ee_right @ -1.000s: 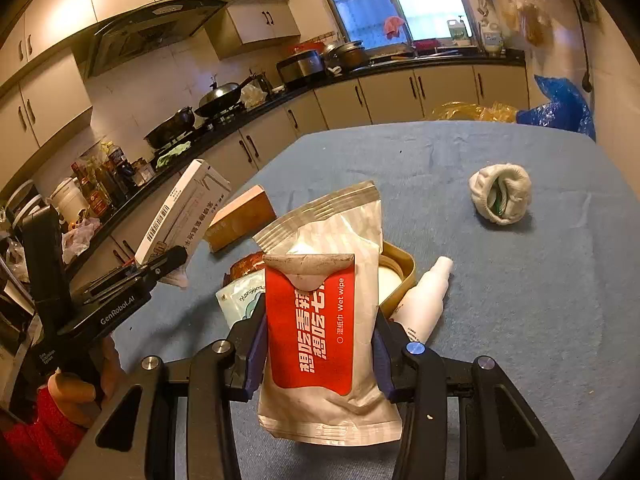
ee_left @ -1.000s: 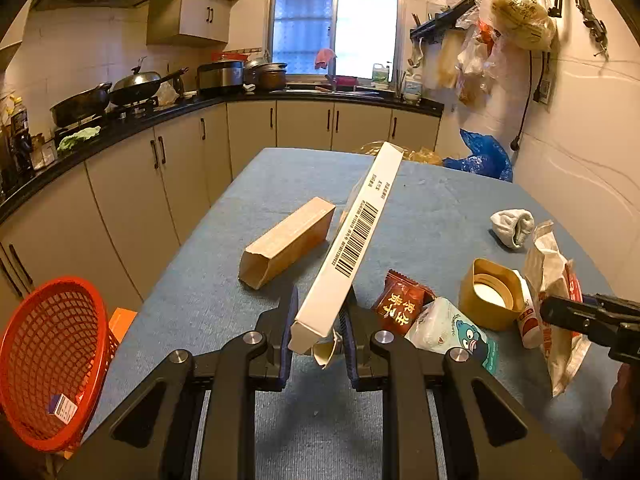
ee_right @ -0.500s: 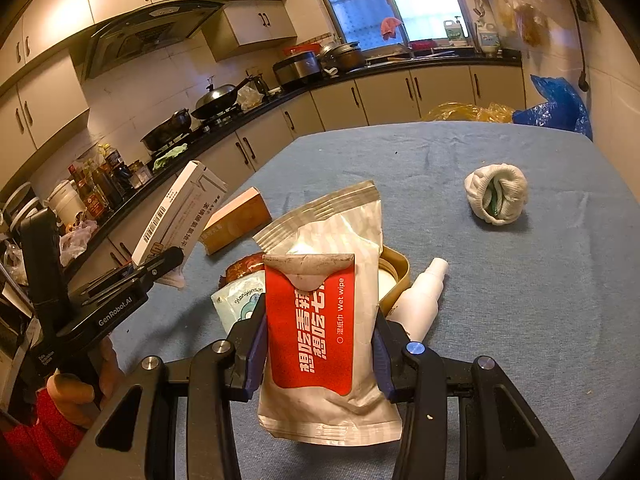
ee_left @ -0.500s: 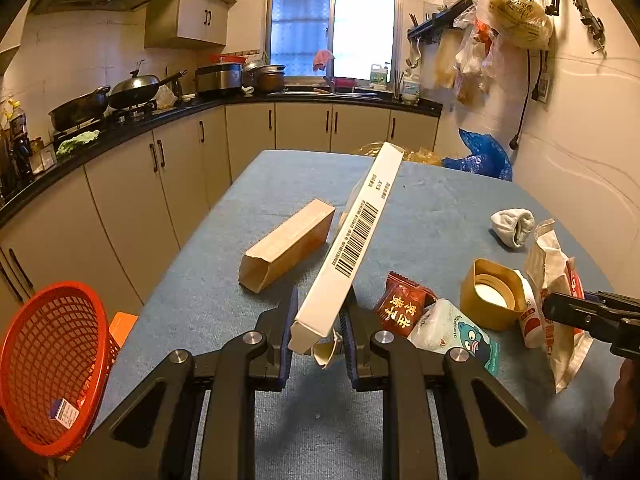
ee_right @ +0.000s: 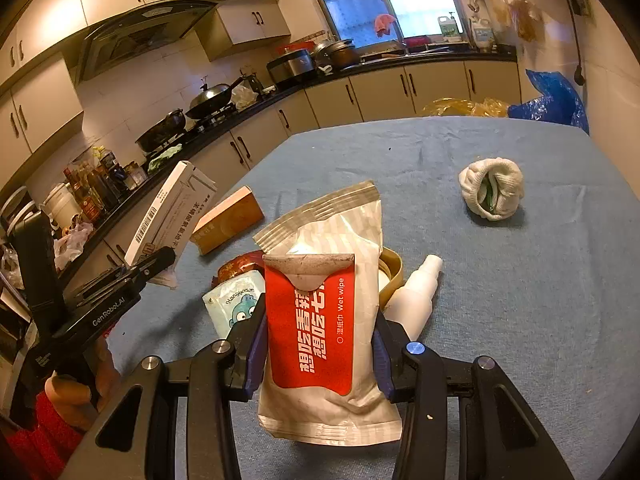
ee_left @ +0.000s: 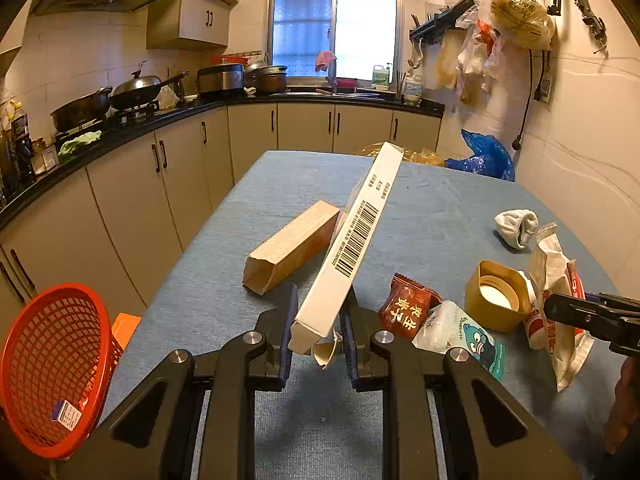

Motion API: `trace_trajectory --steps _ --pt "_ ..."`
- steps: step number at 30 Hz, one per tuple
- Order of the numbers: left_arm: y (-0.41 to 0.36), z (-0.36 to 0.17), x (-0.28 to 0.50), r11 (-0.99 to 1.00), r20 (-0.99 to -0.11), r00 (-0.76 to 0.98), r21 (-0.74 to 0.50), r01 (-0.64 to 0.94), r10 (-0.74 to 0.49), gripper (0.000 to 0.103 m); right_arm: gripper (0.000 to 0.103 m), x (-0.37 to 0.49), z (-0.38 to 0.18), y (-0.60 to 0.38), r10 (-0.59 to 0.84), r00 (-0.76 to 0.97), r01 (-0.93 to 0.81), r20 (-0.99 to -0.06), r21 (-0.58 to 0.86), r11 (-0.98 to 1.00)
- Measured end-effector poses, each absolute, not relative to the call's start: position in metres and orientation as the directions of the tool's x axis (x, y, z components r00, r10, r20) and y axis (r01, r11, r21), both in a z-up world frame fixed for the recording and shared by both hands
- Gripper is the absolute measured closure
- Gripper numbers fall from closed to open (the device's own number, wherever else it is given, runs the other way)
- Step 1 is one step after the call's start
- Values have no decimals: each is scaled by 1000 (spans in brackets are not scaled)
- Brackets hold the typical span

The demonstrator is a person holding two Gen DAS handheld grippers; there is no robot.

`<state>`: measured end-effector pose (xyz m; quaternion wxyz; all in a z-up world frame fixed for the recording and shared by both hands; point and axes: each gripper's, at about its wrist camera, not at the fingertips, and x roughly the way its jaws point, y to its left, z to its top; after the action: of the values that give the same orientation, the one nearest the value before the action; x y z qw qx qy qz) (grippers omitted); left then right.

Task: Collect trash
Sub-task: 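Lift the wet-wipe pack with the right gripper while the left lifts the barcoded strip, then carry the wet-wipe pack and barcoded strip over the orange wastebasket with both grippers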

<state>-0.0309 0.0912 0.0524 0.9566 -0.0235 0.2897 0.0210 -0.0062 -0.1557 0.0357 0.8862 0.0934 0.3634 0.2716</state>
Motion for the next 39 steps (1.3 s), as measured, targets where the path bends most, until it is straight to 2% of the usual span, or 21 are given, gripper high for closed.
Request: trace_trajectory --steps 24,31,39 --pt "94 51 -29 998 -560 828 -43 -51 18 83 55 -4 34 -154 538 588 -399 -604 362 843" --pt "95 55 -32 997 -546 838 -55 -50 12 83 55 -4 36 -153 491 616 -361 -616 333 871" --pt "100 71 -55 995 -514 858 -79 -54 6 83 55 -31 56 -147 498 627 -350 -599 355 867"
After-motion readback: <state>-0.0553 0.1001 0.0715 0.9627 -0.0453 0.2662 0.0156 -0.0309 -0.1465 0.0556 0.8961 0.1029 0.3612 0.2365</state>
